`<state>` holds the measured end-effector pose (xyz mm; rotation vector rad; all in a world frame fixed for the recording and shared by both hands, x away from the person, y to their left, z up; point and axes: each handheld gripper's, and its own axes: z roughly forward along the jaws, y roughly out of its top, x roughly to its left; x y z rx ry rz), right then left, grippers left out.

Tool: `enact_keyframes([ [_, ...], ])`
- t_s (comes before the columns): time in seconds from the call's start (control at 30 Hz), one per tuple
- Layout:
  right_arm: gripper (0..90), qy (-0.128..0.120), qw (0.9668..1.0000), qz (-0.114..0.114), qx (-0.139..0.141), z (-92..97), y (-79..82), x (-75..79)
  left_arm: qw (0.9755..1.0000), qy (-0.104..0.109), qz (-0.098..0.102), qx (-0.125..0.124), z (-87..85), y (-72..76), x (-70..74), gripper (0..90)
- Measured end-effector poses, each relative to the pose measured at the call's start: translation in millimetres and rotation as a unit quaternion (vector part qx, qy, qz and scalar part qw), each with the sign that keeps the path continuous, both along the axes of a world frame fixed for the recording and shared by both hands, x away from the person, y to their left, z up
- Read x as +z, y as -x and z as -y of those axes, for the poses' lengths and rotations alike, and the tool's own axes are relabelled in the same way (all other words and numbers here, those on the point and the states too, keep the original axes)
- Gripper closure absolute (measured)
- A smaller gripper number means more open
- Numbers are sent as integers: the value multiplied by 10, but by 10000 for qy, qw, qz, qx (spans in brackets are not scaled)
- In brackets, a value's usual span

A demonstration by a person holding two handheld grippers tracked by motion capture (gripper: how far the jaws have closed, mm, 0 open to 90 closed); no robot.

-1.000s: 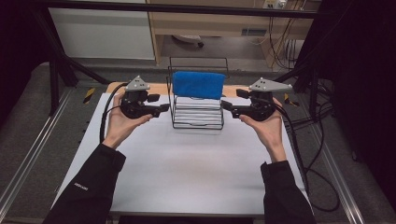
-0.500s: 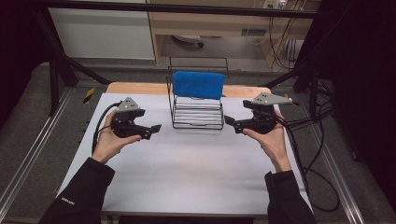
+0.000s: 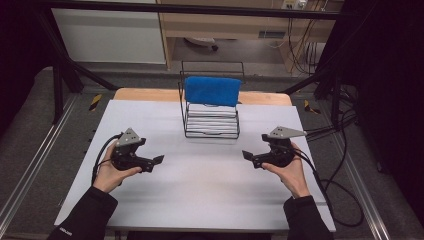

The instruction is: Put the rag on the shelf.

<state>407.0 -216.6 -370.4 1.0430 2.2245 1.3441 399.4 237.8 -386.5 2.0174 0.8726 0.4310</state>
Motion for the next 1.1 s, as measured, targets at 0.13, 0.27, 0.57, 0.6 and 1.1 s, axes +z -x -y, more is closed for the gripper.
enact_keyframes([
  [0.13, 12, -21, 9999, -153, -31, 88, 91, -216, 10000, 53, -72, -26, -86, 69, -152, 68],
  [0.27, 11, 3, 9996, -271, -11, 156, 159, -354, 9999, 56, -112, -11, -181, 132, -280, 67],
  [0.57, 11, -4, 9991, -428, -53, 337, 312, -593, 9996, 49, -233, 132, -336, 233, -439, 67],
  [0.6, 11, -20, 9989, -453, -90, 393, 347, -632, 9996, 58, -241, 145, -346, 243, -449, 67],
  [1.1, 12, -67, 9983, -542, -186, 564, 459, -732, 9995, 19, -293, 101, -401, 355, -574, 67],
])
